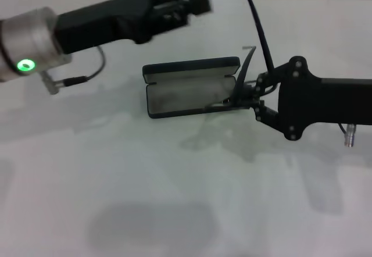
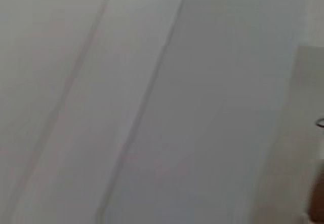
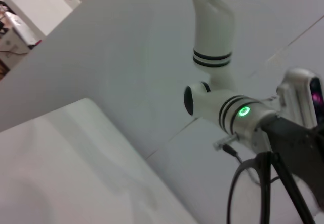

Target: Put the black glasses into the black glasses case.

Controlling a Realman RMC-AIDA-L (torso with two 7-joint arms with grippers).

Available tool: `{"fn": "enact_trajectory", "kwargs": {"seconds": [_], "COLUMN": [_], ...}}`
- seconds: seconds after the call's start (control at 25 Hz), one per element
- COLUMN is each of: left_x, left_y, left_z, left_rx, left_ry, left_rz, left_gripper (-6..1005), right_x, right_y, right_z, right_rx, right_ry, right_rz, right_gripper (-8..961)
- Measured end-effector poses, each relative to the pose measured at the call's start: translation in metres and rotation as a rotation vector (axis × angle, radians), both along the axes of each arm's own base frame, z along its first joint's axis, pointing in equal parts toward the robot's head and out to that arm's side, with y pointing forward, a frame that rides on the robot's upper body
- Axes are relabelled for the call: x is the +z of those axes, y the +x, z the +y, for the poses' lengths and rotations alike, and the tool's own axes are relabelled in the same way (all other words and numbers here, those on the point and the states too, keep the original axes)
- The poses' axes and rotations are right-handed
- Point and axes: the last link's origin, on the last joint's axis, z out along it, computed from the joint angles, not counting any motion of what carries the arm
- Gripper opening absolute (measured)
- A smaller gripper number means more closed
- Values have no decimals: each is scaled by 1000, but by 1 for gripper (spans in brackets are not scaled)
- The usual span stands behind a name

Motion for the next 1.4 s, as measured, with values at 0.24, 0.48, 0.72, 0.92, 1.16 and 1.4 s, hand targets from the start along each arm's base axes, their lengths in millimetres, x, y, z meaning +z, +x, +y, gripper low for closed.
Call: {"fn": "enact_trajectory", "kwargs": {"seconds": [0.24,0.48,0.72,0.92,1.16,1.4], "left_x": [-18,-29,-35,-33,-21,-29], "left_y": [21,23,21,22,6,-13], "left_z": [1,-3,2,4,11,29], "left_rx": [-75,-92,-48,-40,34,162], "left_ry": [-144,-197,-209,-192,-111,-20], "left_rz": [114,168,212,191,167,273], "left_gripper": [564,568,571,574,578,581], "right_x": [-6,-14,-14,-15,-15,-8], "right_y": [0,-5,-8,-6,-5,-11], "right_z": [7,12,14,12,0,-20], "right_rx": [15,33,45,50,82,153], "right_ry": [81,116,123,112,56,-58], "right_rz": [46,26,23,15,31,99], "right_gripper": [112,112,113,113,114,115]}}
